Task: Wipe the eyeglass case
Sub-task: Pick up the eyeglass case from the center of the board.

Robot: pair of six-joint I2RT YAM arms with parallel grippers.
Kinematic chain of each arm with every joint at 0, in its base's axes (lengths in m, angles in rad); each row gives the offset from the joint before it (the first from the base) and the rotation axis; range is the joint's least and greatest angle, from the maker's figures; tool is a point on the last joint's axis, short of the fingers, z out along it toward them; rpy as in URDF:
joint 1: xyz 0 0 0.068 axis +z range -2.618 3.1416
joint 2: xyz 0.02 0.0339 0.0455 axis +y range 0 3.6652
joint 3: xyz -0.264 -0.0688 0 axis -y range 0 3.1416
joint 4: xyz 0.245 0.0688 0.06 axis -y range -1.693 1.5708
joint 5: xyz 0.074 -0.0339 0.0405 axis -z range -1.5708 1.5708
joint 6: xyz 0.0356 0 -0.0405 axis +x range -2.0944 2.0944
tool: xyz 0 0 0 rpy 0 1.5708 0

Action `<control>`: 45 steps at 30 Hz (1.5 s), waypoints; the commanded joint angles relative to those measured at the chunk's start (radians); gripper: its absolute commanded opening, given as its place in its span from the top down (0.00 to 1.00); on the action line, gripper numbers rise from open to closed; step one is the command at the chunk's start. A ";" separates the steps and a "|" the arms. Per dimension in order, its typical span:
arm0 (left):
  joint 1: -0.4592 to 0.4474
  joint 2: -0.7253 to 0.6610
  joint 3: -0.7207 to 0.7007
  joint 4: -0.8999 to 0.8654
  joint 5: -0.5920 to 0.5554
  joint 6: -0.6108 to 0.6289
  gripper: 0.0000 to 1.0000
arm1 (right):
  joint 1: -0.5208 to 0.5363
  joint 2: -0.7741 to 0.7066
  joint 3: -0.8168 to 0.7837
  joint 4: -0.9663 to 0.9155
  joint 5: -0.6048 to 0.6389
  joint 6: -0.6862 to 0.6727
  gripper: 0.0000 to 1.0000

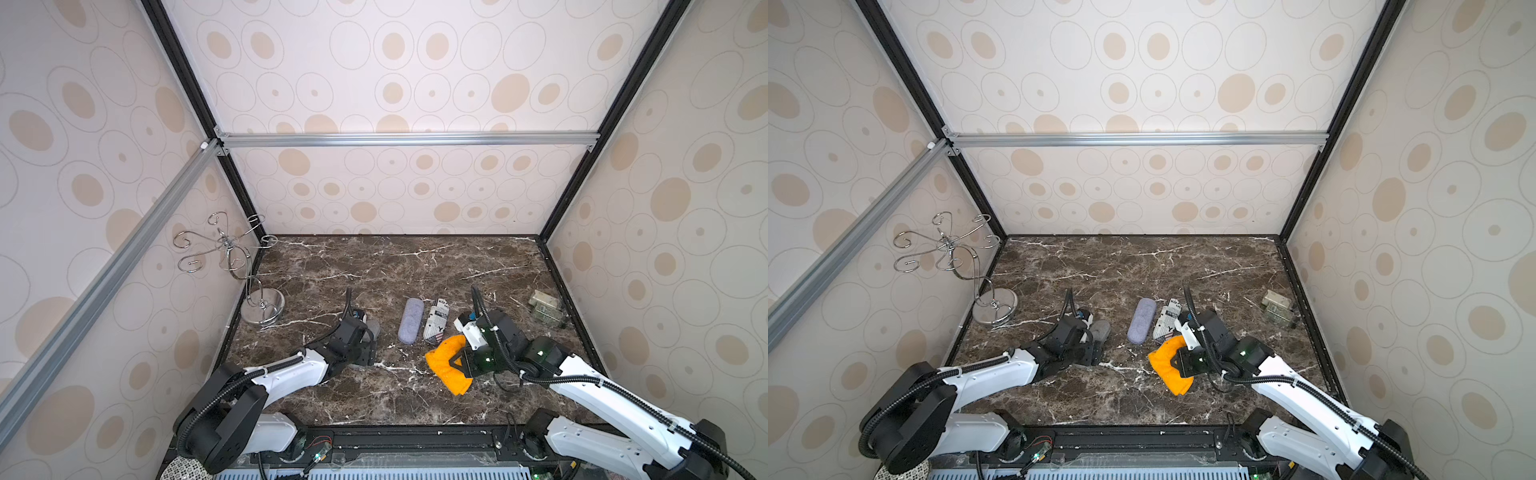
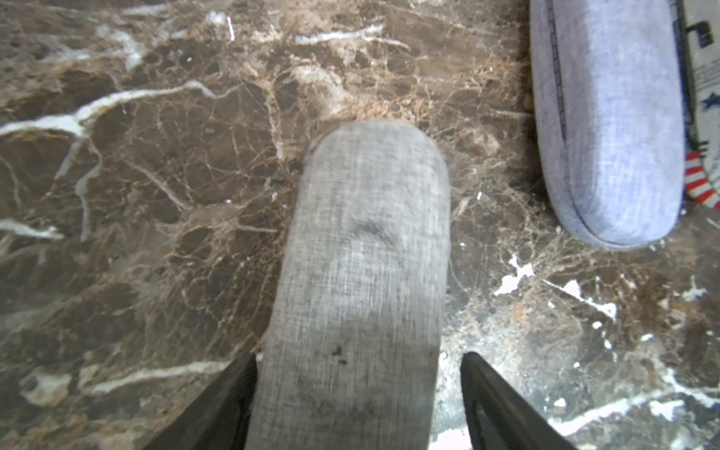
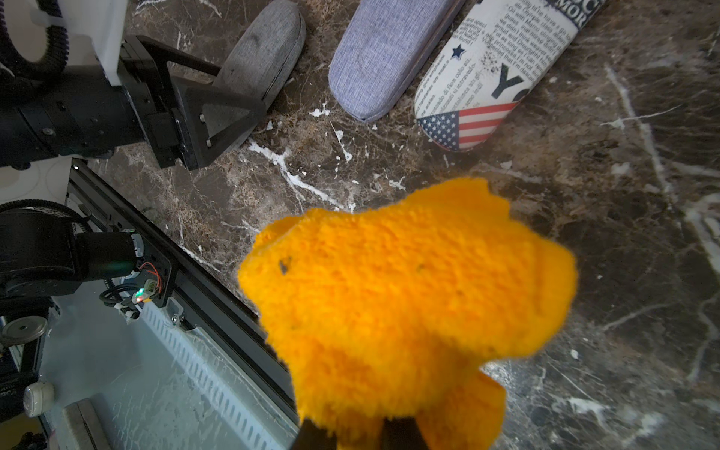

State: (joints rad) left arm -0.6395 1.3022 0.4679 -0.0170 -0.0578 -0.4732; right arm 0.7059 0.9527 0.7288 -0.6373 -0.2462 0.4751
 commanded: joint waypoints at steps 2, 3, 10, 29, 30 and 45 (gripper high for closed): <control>-0.033 -0.033 -0.048 0.028 -0.083 -0.067 0.21 | 0.006 0.007 -0.004 0.018 -0.007 0.011 1.00; -0.041 -0.037 -0.053 0.028 -0.092 -0.071 0.22 | 0.005 0.008 -0.004 0.019 -0.007 0.009 1.00; -0.113 -0.076 -0.094 0.058 -0.157 -0.061 0.22 | 0.007 0.013 -0.006 0.023 -0.007 0.011 1.00; -0.185 -0.051 -0.077 0.052 -0.209 -0.046 0.40 | 0.006 -0.022 -0.001 -0.002 0.041 0.015 1.00; -0.192 -0.058 -0.074 0.055 -0.205 -0.037 0.43 | 0.006 -0.023 0.001 -0.002 0.053 0.019 1.00; -0.411 -0.158 0.070 0.069 -0.004 0.155 0.51 | 0.006 0.093 0.259 -0.103 0.219 -0.102 1.00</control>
State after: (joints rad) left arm -1.0142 1.1374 0.4782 0.0448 -0.0967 -0.3828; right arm 0.7059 1.0183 0.9398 -0.6971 -0.0597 0.4301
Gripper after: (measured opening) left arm 0.613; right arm 0.131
